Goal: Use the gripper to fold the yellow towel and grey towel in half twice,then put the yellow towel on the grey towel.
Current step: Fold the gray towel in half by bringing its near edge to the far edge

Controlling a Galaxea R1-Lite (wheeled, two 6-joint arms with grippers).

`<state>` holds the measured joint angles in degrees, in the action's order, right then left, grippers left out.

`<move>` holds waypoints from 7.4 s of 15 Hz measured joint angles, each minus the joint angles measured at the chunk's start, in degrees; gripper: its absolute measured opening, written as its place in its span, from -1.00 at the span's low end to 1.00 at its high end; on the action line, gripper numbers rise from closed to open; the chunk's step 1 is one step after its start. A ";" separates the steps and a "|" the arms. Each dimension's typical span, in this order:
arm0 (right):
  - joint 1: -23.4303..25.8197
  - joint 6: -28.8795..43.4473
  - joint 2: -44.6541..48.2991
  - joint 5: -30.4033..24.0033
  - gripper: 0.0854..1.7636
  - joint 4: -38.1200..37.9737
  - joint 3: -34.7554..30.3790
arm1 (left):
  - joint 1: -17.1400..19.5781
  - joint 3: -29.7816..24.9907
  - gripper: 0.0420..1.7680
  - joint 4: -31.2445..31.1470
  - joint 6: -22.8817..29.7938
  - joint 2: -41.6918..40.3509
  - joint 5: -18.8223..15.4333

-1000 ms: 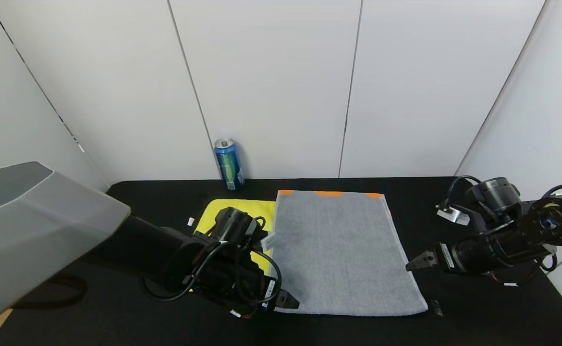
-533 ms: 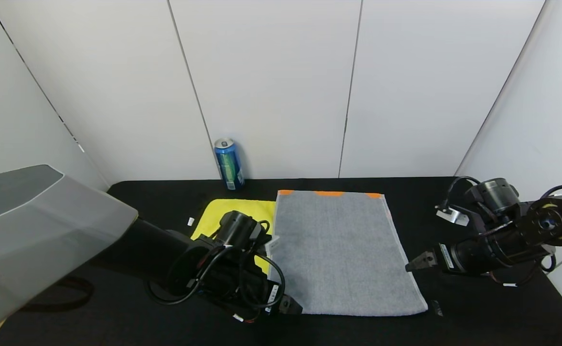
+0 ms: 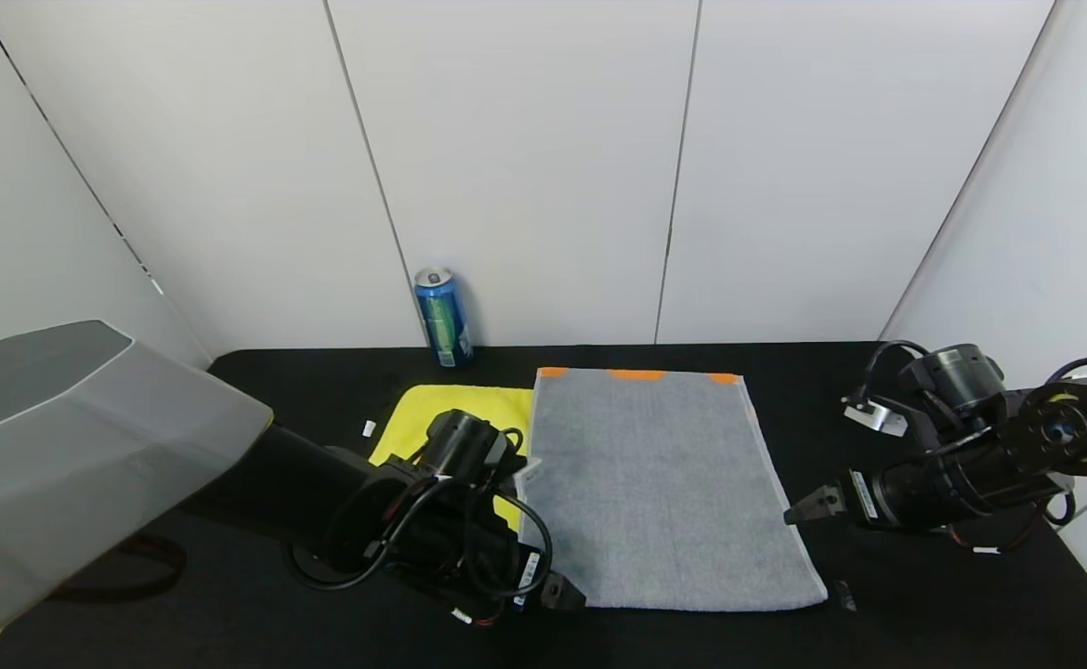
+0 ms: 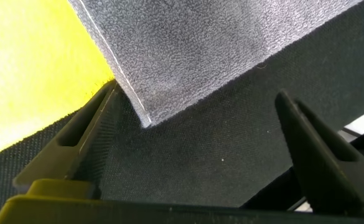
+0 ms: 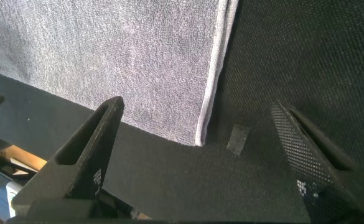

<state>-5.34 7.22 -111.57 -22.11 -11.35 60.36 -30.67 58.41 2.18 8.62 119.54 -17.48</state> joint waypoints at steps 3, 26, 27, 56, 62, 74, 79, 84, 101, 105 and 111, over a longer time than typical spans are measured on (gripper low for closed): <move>0.00 0.00 -0.15 0.00 0.94 0.02 0.01 | -0.02 -0.04 0.30 0.00 -0.02 0.06 0.00; -4.11 0.13 -1.41 0.24 0.94 -0.09 -2.39 | -0.44 -0.13 -0.91 0.38 -0.04 0.44 0.44; -4.46 0.30 -1.48 0.26 0.94 -0.02 -2.51 | -0.44 -0.13 -0.91 0.38 -0.02 0.44 0.44; -11.52 3.10 -4.47 7.80 0.48 -0.15 -2.67 | -0.35 -0.13 -0.91 0.33 0.00 -0.38 0.54; -11.52 2.99 -4.47 7.80 -0.93 -0.06 -2.72 | -0.35 -0.13 -0.91 0.46 -0.02 -0.30 0.54; -10.95 3.10 -0.28 7.47 -0.97 -0.63 -3.63 | -0.30 -0.69 -0.91 -0.07 0.49 -2.71 0.49; -11.75 3.15 6.11 7.29 -0.97 -2.71 -4.88 | -0.52 -1.82 -0.91 -0.07 0.46 -5.18 0.65; -11.36 4.27 12.35 7.42 -0.97 -4.22 -7.85 | -1.19 -6.58 -0.91 -0.07 0.66 -11.06 1.58; -17.64 12.84 35.36 7.28 -0.97 -7.91 -16.35 | -7.52 -18.14 -0.91 -4.06 1.41 -36.17 6.53; -17.70 12.81 34.83 7.25 -0.97 -7.42 -15.21 | -7.47 -18.01 -0.91 -3.93 1.32 -36.63 9.68; -15.54 12.46 29.45 7.39 -0.97 -7.09 -12.53 | -6.21 -13.26 -0.91 -3.52 0.71 -31.28 11.22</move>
<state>-20.88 19.68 -82.12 -14.73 -18.44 47.82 -36.88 45.14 -1.34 9.33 88.26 -6.27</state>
